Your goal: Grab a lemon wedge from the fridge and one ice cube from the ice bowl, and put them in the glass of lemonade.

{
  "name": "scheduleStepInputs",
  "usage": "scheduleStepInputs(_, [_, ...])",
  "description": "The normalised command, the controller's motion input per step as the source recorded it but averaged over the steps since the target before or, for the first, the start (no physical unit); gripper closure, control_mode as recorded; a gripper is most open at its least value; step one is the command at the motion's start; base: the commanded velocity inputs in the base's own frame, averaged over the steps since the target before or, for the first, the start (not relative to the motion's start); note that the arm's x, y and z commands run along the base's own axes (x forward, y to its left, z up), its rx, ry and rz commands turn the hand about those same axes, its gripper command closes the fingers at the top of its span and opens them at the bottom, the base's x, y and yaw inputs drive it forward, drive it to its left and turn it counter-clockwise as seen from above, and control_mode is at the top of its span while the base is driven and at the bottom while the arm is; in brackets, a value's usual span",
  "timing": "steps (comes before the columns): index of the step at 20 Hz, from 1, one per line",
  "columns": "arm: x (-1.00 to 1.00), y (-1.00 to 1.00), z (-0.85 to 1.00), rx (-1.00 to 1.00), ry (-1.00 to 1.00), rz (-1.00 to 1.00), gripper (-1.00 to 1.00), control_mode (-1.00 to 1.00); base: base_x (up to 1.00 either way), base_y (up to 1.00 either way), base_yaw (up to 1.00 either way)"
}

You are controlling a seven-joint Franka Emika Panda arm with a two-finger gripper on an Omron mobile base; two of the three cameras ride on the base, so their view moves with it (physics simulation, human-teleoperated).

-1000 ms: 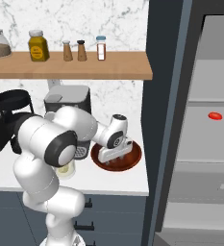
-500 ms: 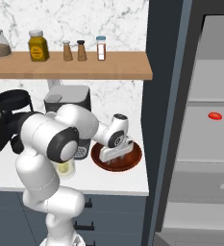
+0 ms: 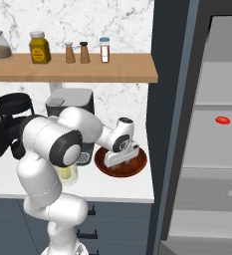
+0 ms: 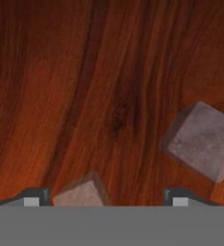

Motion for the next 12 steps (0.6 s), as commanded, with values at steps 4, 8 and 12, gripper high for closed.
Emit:
scheduleStepInputs(4, [0.0,0.0,0.0,0.0,0.0,0.0,-1.0,-1.0,0.0,0.0,0.0])
scheduleStepInputs(8, [0.0,0.0,0.0,0.0,0.01,0.0,1.0,-1.0,0.0,0.0,0.0])
scheduleStepInputs(12, [0.0,0.0,0.0,0.0,0.0,0.0,1.0,-1.0,0.0,0.0,0.0])
